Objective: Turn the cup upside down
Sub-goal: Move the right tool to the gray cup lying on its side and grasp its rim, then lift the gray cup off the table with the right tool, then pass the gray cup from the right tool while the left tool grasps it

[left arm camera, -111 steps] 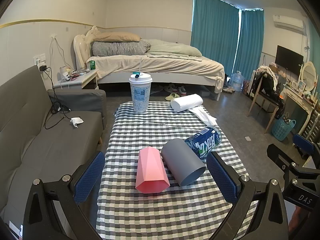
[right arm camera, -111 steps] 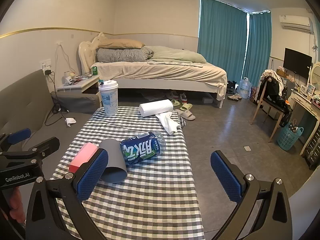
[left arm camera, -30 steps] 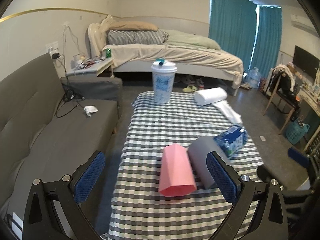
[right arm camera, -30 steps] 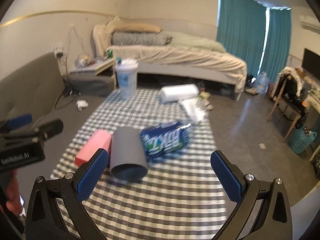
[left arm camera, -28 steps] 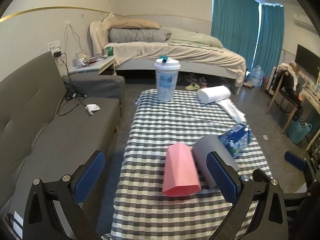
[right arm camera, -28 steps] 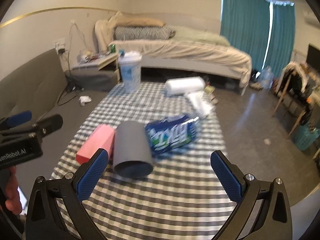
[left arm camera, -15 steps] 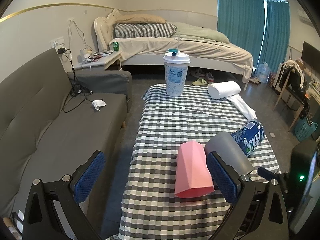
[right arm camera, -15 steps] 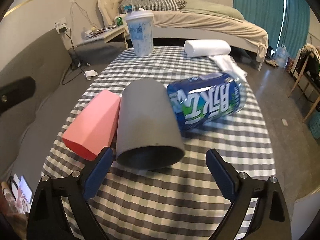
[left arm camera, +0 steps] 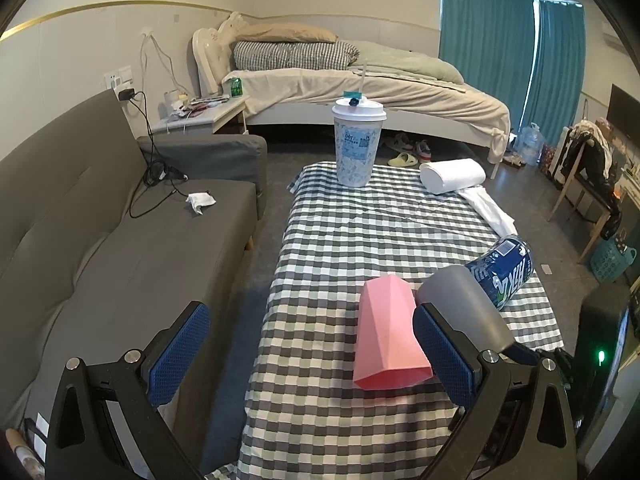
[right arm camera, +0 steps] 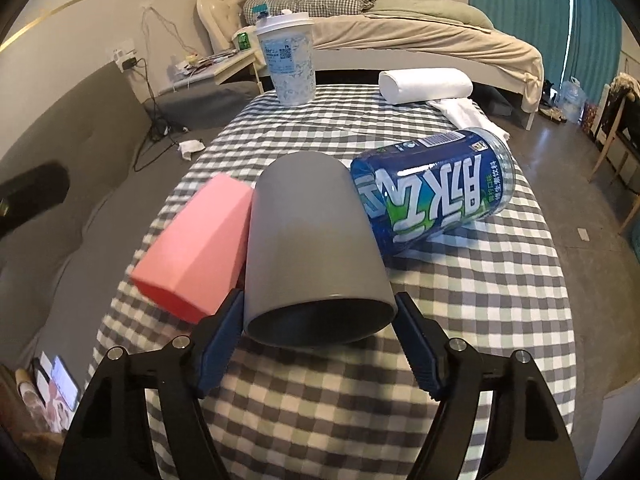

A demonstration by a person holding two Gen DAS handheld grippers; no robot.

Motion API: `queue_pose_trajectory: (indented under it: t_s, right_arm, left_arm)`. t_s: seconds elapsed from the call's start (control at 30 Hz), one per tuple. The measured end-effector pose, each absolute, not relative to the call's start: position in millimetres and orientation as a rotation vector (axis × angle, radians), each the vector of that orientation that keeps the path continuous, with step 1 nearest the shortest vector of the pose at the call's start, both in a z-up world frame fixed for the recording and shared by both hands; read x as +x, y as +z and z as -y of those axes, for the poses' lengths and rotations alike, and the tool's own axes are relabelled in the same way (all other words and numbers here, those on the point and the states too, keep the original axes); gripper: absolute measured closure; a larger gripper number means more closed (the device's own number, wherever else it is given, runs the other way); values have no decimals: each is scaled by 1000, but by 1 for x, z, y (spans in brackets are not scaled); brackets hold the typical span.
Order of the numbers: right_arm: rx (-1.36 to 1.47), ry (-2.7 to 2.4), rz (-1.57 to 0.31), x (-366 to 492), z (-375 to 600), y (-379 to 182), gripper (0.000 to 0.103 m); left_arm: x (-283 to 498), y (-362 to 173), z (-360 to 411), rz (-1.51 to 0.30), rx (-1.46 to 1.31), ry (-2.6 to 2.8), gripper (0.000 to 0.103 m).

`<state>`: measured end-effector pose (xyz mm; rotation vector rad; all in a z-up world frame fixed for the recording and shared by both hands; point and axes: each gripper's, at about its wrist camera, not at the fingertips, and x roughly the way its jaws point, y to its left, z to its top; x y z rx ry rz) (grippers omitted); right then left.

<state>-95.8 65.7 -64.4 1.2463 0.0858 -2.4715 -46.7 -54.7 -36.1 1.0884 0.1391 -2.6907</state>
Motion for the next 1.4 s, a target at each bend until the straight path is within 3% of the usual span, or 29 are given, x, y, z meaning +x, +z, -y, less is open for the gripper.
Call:
queue_pose_trajectory:
  t_s: [0.43,0.77,0.9,1.0,1.23,1.4]
  right_arm:
    - [1325,-2463,-119,-28,-76,-61,29]
    - [1322,-2458,-275,14,-52,-60,29]
    - [1328,-2473,-236,16,-61,-52,28]
    - [1332,-2498,-228,20,-72,-41,18]
    - [1153,-2594,-131,25,-107,15,17]
    - [1023,-2751,-2,1,-156,55,17]
  left_arm:
    - [-32,-43,38,-121,1145,-2699,0]
    - [-25,-45,46,-165,1174,-2687,0]
    - [-24,-44,46,-179,1179,-2687,0]
    - [-25,-44,44,-166,1182,-2691,0]
    - [-27,-46,42,-122,1246,-2659,0]
    - [-27,-43,36,-212,1314,-2670,0]
